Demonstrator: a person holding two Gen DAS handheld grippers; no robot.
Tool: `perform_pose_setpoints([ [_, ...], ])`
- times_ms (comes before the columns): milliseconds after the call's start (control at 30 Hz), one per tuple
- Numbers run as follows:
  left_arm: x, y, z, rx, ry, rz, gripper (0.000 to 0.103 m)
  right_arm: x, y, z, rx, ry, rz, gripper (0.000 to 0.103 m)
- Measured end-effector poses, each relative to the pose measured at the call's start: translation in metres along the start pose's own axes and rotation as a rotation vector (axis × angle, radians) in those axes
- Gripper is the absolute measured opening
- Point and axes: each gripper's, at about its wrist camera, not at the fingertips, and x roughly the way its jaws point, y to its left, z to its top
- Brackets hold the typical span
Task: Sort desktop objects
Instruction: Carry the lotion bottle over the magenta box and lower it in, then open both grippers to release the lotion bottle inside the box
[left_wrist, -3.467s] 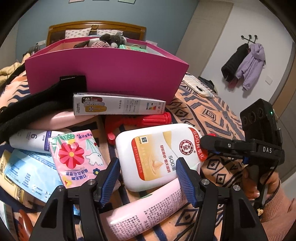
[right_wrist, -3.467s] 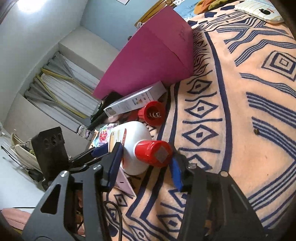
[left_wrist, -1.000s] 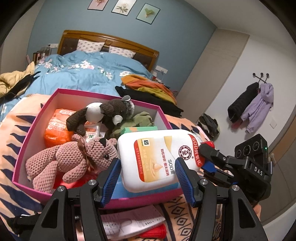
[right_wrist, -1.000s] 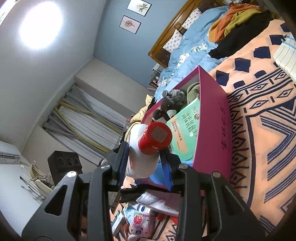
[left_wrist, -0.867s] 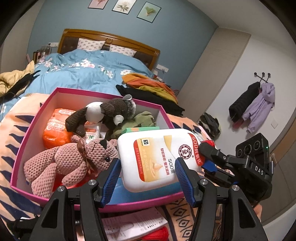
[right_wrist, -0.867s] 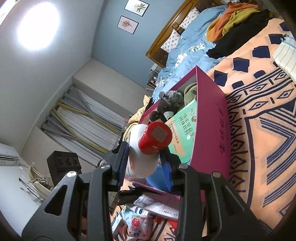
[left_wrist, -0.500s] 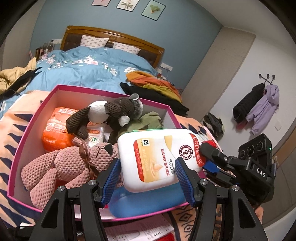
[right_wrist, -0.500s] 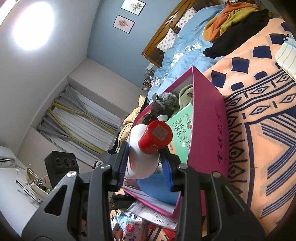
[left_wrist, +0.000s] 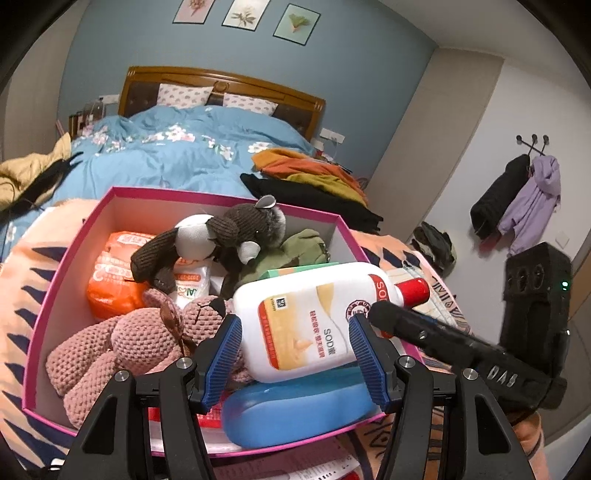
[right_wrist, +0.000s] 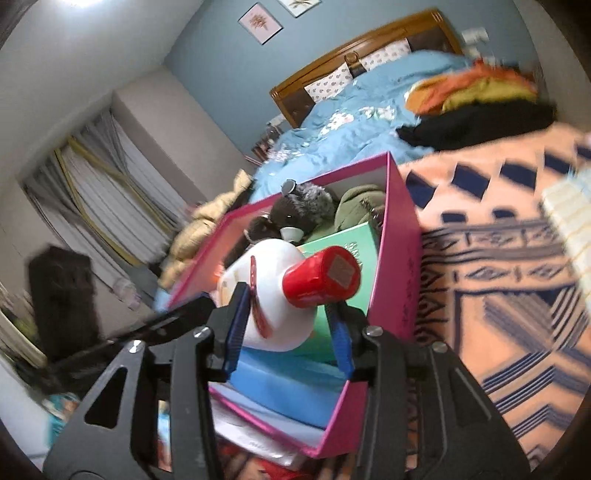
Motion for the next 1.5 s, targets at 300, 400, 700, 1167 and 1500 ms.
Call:
perform_pose_setpoints([
  [300, -0.002, 0.011, -0.010, -0.012, -0.003, 0.035, 0.061, -0.012, 0.023, -0.012, -0.197, -0.046, -0.217, 0.061],
  [400, -0.003, 0.012, -0.014, -0.008, -0.004, 0.038, 0.061, -0.022, 0.014, -0.013, -0.163, -0.079, -0.242, 0.068],
  [700, -0.004, 0.008, -0.026, 0.010, 0.004, 0.029, 0.063, -0.028, 0.016, -0.014, -0.241, -0.083, -0.262, 0.023],
  [1167, -0.027, 0.016, -0.033, -0.013, -0.032, 0.032, 0.068, -0.024, 0.041, -0.037, -0.478, 0.035, -0.340, 0.026],
  [1500, -0.038, 0.018, -0.039, 0.000, -0.046, 0.039, 0.068, 0.013, 0.048, -0.038, -0.562, 0.112, -0.407, 0.034],
])
